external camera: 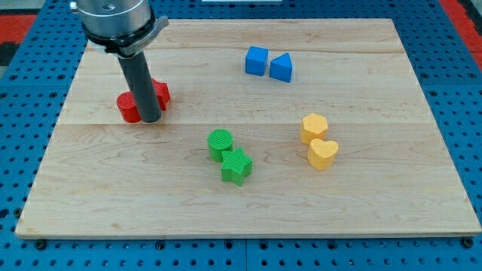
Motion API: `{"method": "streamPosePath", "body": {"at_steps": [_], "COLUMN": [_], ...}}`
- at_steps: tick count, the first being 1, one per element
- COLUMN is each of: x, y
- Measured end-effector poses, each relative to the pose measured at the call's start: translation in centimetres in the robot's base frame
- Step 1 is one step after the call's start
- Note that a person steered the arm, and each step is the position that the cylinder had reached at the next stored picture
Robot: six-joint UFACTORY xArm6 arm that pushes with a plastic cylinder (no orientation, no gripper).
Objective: Point your arm at the red star
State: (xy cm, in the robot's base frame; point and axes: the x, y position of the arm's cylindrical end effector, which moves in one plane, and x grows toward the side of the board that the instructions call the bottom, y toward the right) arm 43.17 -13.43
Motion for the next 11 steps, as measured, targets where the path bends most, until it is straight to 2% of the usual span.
{"method": "streamPosePath", "body": {"at_steps": [1,2,3,5,6,7,8,9,10,11], "x": [-1.8,-6.5,-8.6,-13.7,-14.4,-18.0,-18.9,-18.3,-13.7,-10.6], "y": [8.9,18.8,25.7,23.3,22.7,23.7,15.2,5.4,3.1,4.1]}}
